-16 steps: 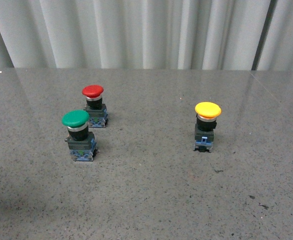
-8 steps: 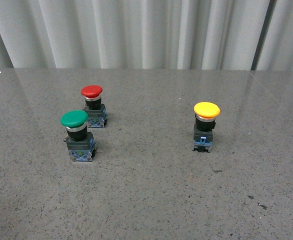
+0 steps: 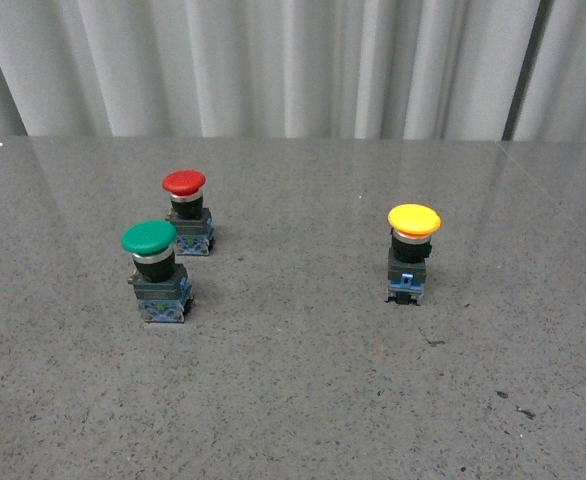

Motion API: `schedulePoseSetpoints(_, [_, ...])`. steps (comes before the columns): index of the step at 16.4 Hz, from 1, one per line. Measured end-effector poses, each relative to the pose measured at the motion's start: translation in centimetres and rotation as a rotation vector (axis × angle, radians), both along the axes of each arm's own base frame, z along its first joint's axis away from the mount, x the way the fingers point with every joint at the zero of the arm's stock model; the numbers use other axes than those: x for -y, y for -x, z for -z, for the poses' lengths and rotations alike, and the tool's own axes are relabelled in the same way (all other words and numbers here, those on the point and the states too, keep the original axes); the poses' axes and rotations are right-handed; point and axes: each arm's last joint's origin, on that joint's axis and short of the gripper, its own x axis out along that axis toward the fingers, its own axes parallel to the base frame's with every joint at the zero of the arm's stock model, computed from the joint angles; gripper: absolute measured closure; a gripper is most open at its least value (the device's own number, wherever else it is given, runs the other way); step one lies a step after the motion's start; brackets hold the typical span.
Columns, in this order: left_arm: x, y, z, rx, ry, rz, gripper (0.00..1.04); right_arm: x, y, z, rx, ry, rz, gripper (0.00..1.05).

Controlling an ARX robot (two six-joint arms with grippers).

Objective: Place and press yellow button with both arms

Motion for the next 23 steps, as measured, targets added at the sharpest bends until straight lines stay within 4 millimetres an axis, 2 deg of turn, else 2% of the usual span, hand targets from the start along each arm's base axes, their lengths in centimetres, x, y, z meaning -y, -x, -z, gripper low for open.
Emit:
schedulePoseSetpoints(13, [0.0,1.4,0.2,-0.010,0.000,0.000,1.01,0.0,0.0,0.0,0.000,0.000,0.000,0.07])
schedulePoseSetpoints(15, [0.0,2.3,0.9,-0.058,0.001,0.000,1.01,0.0,0.0,0.0,0.000,0.000,0.000,0.07])
schedulePoseSetpoints(16, [0.0,2.4,0.3,0.000,0.000,0.001,1.01,0.0,0.0,0.0,0.000,0.000,0.000,0.07])
schedulePoseSetpoints(21, [0.0,2.4,0.6,-0.023,0.001,-0.001,1.01,0.0,0.0,0.0,0.000,0.000,0.000,0.07])
schedulePoseSetpoints(22, [0.0,2.4,0.6,-0.023,0.002,-0.001,1.00,0.0,0.0,0.0,0.000,0.000,0.000,0.07])
schedulePoseSetpoints(23, [0.0,2.4,0.6,-0.024,0.002,0.000,0.92,0.0,0.0,0.0,0.000,0.000,0.000,0.07])
